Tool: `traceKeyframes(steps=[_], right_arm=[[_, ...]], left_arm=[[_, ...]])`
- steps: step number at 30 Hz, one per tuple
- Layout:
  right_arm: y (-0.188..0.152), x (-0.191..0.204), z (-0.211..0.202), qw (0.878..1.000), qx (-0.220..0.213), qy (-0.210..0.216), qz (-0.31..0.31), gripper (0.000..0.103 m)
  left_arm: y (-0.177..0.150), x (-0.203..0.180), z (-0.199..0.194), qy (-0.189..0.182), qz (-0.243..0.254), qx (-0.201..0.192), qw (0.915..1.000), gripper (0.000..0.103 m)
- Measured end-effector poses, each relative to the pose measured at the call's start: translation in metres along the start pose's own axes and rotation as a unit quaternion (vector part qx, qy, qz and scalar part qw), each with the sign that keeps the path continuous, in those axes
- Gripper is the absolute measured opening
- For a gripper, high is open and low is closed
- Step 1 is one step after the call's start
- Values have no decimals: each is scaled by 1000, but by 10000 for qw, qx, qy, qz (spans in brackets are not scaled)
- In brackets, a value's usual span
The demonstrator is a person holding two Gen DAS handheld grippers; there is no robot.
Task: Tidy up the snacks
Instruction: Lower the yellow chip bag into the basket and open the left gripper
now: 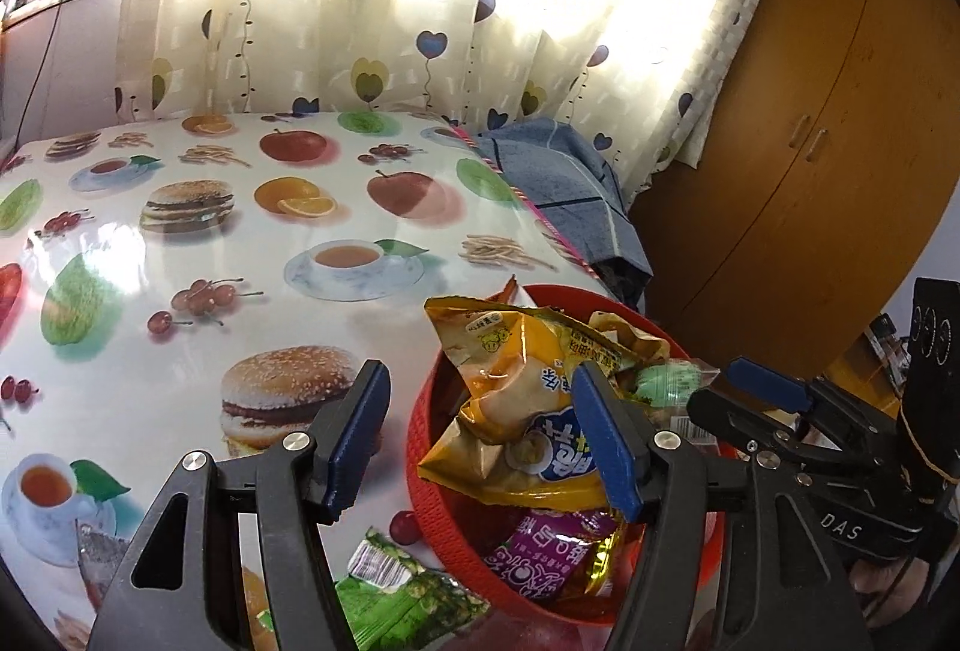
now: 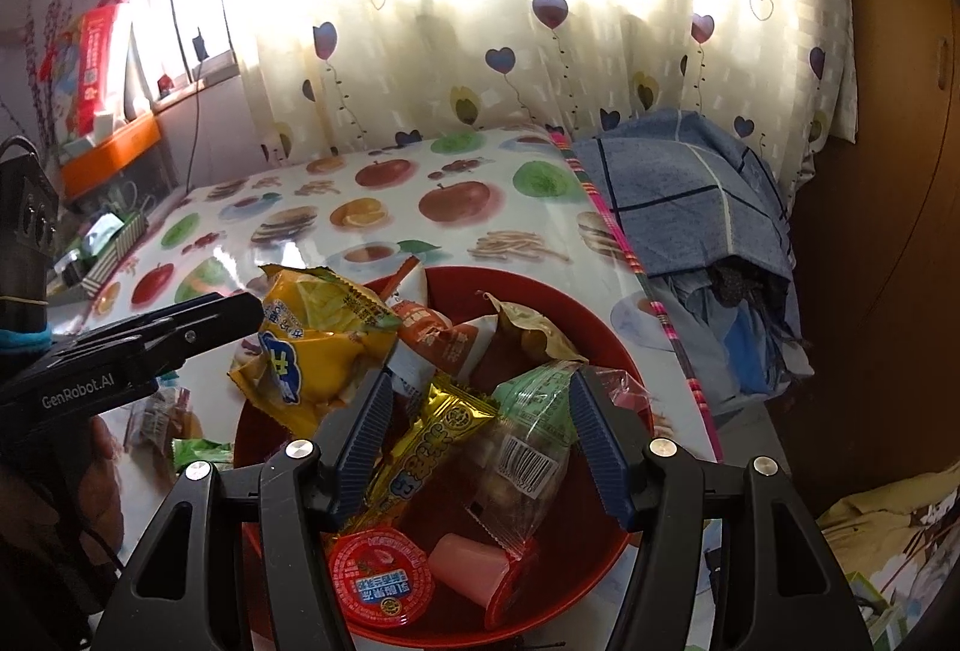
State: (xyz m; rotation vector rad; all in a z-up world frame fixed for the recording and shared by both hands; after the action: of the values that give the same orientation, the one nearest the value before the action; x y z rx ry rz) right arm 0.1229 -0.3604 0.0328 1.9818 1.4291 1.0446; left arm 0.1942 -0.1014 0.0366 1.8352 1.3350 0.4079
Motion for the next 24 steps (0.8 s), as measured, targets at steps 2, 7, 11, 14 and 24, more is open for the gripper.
traceKeyframes(steps=[2, 7, 11, 14, 24], right_arm=[[-1, 2, -1, 10000, 14, -3, 10, 61], [-2, 5, -6, 10000, -41, 34, 0, 61], [-4, 6, -10, 10000, -61, 28, 7, 61], [-5, 7, -16, 9999, -97, 41, 5, 61], [-12, 26, -31, 9993, -148, 326, -130, 61]], left_arm=[[-2, 2, -4, 10, -21, -63, 10000, 63], [-7, -3, 0, -201, 123, 102, 9997, 47], [-10, -16, 5, -434, 343, 221, 9982, 47], [-12, -24, 9, -471, 442, 315, 9974, 47], [-17, -24, -19, -222, 454, 199, 9985, 47]])
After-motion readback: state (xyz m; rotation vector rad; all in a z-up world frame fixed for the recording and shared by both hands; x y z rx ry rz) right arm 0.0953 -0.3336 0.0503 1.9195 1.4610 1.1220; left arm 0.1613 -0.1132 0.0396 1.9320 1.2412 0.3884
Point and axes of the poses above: each gripper's, at about its wrist camera, not at the fingertips, and z roughly the way its jaws point, x to its left, y to its top, the point moved 1 cm from there along z, roughly the way its jaws point, and after that the axes turned 12 degrees about z, right-handed, at the moved point
